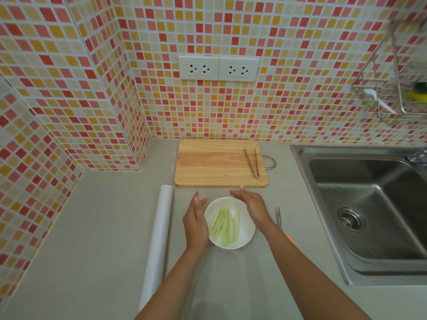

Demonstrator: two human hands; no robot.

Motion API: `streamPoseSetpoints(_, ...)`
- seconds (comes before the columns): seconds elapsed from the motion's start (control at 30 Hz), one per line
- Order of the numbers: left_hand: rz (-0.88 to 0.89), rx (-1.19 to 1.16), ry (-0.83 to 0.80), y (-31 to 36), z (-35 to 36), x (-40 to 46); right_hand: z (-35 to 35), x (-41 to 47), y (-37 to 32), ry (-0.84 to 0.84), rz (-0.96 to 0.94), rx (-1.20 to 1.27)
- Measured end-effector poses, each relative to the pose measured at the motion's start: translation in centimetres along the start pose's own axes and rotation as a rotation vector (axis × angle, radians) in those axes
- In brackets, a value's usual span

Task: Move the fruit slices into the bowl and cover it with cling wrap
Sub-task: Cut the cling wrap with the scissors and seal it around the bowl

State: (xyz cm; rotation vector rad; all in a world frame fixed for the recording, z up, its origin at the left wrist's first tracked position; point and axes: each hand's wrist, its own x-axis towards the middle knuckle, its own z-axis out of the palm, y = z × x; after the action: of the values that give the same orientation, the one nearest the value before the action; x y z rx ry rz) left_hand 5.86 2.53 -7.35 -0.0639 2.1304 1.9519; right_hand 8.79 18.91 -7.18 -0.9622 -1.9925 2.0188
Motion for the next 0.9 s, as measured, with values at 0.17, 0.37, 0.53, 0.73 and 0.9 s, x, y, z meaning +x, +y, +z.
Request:
streamPoseSetpoints(0.17, -0.138, -0.211, 0.064, -0.8, 1.3, -2.2, 0.3, -0.4, 0.5, -0.036, 0.065, 0.034)
streamPoseSetpoints(0.37, -0.226, -0.26, -0.062, -0.2, 1.3, 1.0, 0.8, -1.7, 1.5, 0.146, 0.138, 0.126)
streamPoseSetpoints(0.53, -0.261, -0.199, -0.221, 0.8, 1.0, 3.0, 0.9, -2.4, 1.8, 0.236, 0.214, 0.118)
streamPoseSetpoints(0.73, -0.143, -0.055, -0.004, 0.6, 0.2, 3.1, 0.0, -1.0, 1.0, 0.26, 0.104, -0.056)
streamPoseSetpoints(0.9, -0.102, -0.246, 0.018, -0.1, 0.6, -0.6, -0.3, 0.3, -0.2, -0.077, 0.085, 0.052)
